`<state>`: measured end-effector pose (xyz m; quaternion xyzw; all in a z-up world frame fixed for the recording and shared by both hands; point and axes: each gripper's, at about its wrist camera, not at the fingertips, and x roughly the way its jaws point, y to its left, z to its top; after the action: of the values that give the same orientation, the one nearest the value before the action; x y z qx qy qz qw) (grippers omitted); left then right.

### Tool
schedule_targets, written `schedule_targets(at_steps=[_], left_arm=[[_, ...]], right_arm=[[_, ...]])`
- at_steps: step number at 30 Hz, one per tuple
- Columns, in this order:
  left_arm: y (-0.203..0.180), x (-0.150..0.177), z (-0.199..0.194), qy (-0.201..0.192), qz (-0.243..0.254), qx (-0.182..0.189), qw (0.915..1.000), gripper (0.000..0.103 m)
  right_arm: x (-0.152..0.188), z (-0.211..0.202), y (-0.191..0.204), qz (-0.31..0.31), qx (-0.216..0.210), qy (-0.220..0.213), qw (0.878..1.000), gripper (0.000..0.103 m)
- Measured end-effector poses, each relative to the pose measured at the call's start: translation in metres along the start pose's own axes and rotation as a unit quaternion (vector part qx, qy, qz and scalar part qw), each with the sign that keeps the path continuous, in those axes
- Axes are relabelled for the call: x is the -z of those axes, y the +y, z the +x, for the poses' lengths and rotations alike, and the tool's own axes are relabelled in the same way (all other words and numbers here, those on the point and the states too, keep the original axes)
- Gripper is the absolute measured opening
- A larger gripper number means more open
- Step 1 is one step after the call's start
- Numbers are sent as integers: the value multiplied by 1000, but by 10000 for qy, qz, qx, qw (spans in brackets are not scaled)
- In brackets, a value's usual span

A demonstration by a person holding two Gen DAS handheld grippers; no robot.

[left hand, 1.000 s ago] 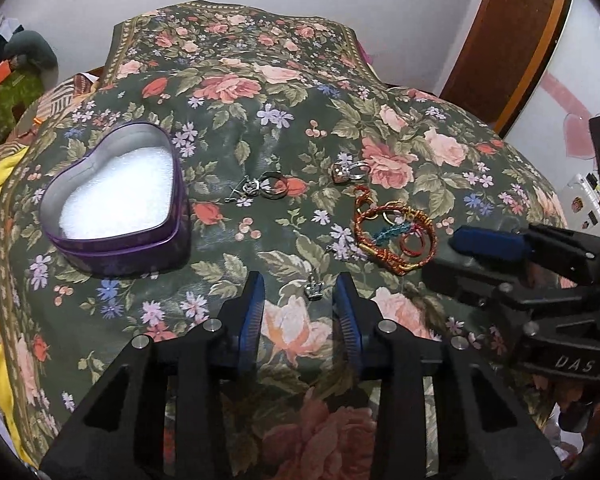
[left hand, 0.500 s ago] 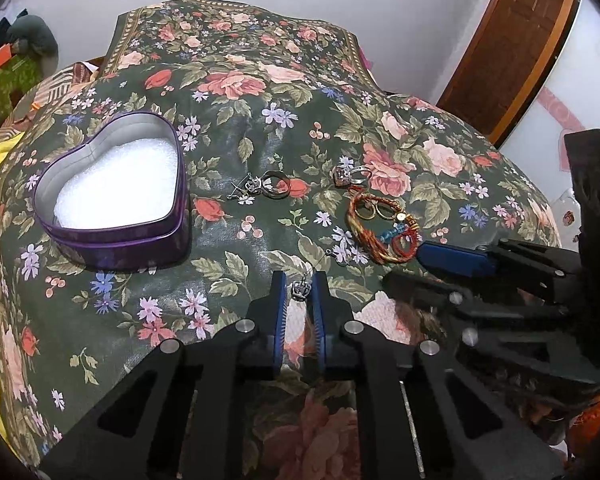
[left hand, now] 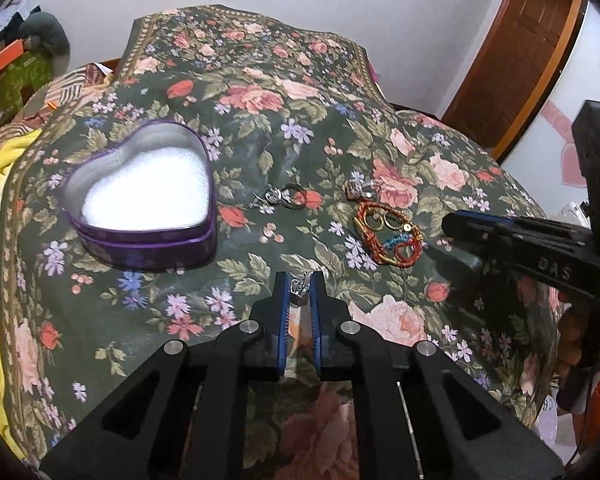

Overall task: Organize jewelry
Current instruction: 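Close the right gripper on the red braided bracelet and lift it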

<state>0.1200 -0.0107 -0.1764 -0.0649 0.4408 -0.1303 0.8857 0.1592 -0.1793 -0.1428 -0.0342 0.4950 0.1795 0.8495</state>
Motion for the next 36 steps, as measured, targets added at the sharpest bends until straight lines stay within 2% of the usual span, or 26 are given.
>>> schedule_targets(at_steps=[8, 14, 16, 24, 27, 32, 36], left_arm=[[7, -2, 1, 21, -62, -74, 10000, 8], [6, 0, 10, 142, -33, -83, 9999, 8], [5, 0, 10, 147, -5, -77, 9999, 9], [1, 0, 9, 231, 80, -115, 9996, 12], [2, 1, 8, 265, 81, -103, 9996, 16], [-2, 2, 7, 306, 143, -124, 9994, 28], [-6, 0, 10, 290, 153, -259, 9991, 28]], right_arm=[[1, 17, 8, -302, 33, 149, 9994, 14], [4, 21, 11, -404, 119, 56, 9991, 11], [4, 20, 9, -347, 131, 34, 9993, 7], [4, 1, -1, 34, -33, -251, 9997, 6], [7, -10, -5, 163, -67, -380, 9991, 6], [10, -28, -13, 331, -31, -611, 9976, 6], [12, -38, -21, 438, -18, -749, 9962, 6]])
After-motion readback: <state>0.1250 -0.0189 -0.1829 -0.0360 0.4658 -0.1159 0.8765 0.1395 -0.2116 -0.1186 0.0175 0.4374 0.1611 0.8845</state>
